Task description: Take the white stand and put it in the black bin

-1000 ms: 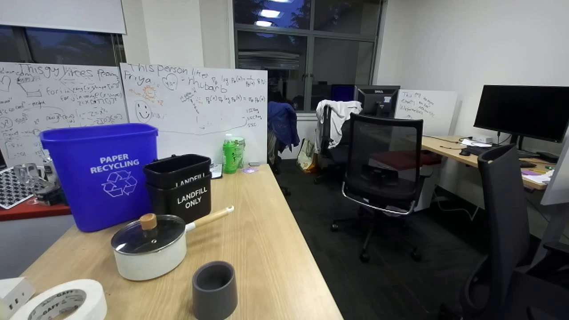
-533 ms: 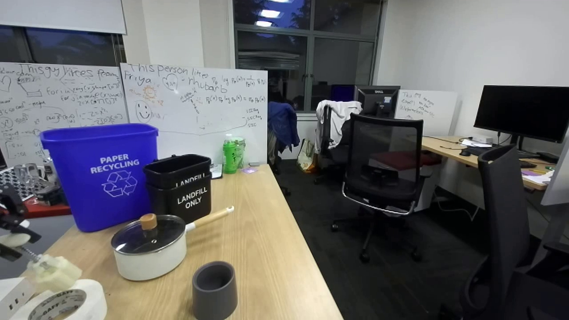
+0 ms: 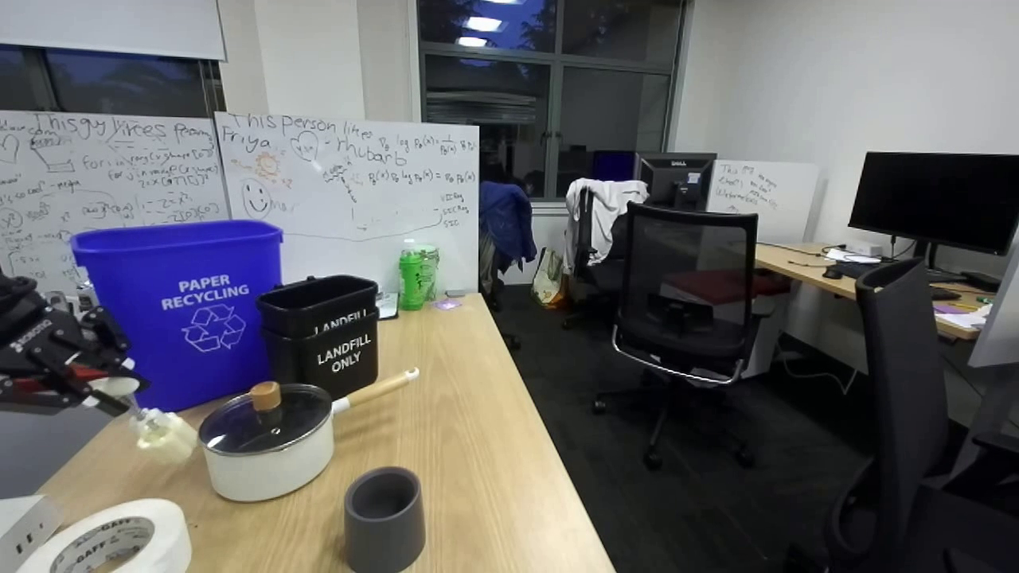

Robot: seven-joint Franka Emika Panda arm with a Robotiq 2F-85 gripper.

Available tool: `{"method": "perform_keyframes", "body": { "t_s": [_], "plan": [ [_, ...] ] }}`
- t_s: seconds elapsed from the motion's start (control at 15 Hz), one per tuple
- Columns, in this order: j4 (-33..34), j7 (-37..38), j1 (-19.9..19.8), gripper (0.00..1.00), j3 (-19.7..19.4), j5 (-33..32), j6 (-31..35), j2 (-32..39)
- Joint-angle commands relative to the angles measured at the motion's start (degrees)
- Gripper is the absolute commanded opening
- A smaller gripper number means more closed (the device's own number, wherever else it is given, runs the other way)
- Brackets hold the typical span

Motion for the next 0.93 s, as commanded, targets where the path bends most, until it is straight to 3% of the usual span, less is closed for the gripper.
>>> {"method": "perform_keyframes", "body": {
  "t_s": [0.0, 0.2, 0.87],
  "plan": [
    [4.4, -4.3, 1.2, 0.08, -1.2, 7.4, 3.0, 1.1],
    [7.4, -5.6, 2.2, 0.08, -2.3, 10.2, 4.0, 1.2],
    [16.8, -1.8, 4.2, 0.08, -7.3, 4.5, 4.3, 5.9]
  ]
}}
